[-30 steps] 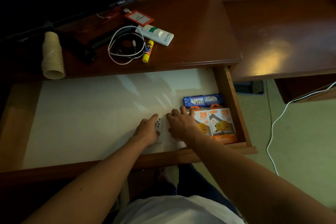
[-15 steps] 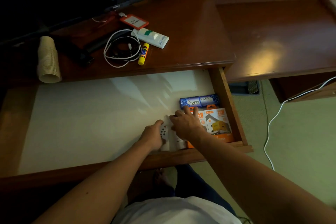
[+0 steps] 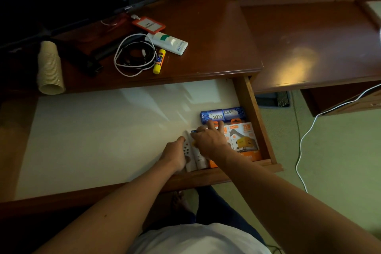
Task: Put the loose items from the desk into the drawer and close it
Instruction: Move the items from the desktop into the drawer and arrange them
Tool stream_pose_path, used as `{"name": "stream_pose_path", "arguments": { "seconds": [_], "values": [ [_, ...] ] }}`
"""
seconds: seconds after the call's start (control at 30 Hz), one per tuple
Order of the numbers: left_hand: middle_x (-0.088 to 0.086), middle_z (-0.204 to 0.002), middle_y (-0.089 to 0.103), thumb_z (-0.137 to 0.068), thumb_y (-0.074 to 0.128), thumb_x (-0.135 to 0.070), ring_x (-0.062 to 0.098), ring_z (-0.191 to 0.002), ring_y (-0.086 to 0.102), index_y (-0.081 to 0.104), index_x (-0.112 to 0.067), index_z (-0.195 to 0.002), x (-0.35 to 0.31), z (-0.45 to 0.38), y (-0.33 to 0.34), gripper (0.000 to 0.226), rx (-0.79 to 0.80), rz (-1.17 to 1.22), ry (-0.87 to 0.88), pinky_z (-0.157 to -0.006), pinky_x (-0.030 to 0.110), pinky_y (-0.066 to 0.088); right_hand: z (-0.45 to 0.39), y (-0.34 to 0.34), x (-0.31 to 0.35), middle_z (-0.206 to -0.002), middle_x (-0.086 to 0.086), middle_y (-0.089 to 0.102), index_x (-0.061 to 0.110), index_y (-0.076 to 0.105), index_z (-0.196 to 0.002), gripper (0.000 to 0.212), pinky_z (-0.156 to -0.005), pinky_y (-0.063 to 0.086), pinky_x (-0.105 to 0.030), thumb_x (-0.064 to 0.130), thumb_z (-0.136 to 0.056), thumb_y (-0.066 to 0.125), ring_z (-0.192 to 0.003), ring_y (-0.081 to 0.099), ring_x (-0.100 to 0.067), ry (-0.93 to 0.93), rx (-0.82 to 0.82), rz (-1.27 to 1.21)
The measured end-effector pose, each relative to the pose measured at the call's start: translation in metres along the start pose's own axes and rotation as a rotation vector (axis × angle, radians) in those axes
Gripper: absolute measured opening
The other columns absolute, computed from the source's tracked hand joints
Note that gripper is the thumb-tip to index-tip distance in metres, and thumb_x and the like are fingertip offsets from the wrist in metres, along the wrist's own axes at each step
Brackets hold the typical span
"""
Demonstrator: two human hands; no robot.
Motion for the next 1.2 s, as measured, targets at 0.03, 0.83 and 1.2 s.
{"name": "stream_pose_path", "arguments": {
  "seconds": [0.03, 0.83, 1.2],
  "values": [
    [0.017, -0.126, 0.063, -0.084, 0.078, -0.025, 0.035, -0.116, 0.061, 0.047, -0.017, -0.138, 0.000, 0.000, 0.000, 0.063, 0.001, -0.004, 0.003, -0.091, 0.036, 0.051, 0.000, 0.001, 0.000, -0.143, -0.004, 0.052, 0.027, 0.053, -0.139, 0.043, -0.110, 0.013, -0.072, 0.032, -0.097, 0.059, -0.143, 0.024, -0.040, 0.004, 0.001, -0.005],
    [0.015, -0.129, 0.063, -0.080, 0.080, -0.023, 0.033, -0.118, 0.060, 0.048, -0.018, -0.141, 0.005, 0.002, -0.006, 0.068, -0.010, -0.007, 0.088, -0.097, 0.040, 0.051, -0.019, -0.003, 0.001, -0.157, 0.000, 0.035, 0.029, 0.037, -0.151, 0.074, -0.109, 0.007, -0.075, 0.052, -0.087, 0.066, -0.150, 0.010, -0.041, -0.110, 0.094, 0.065],
    [0.010, -0.130, 0.053, -0.086, 0.067, -0.035, 0.034, -0.118, 0.058, 0.050, -0.026, -0.138, -0.005, 0.004, -0.021, 0.055, -0.051, -0.149, 0.074, -0.090, 0.038, 0.052, -0.010, -0.017, -0.015, -0.156, 0.006, 0.040, 0.033, 0.043, -0.147, 0.058, -0.111, 0.003, -0.072, 0.046, -0.093, 0.059, -0.151, 0.013, -0.029, -0.036, 0.014, -0.135]
  ]
}}
Point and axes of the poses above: each hand's wrist, its own z-axis away from the middle knuckle, its own y-axis out of the palm, x = y × z, the point moved 7 cm from there along -z, towards the middle knuckle
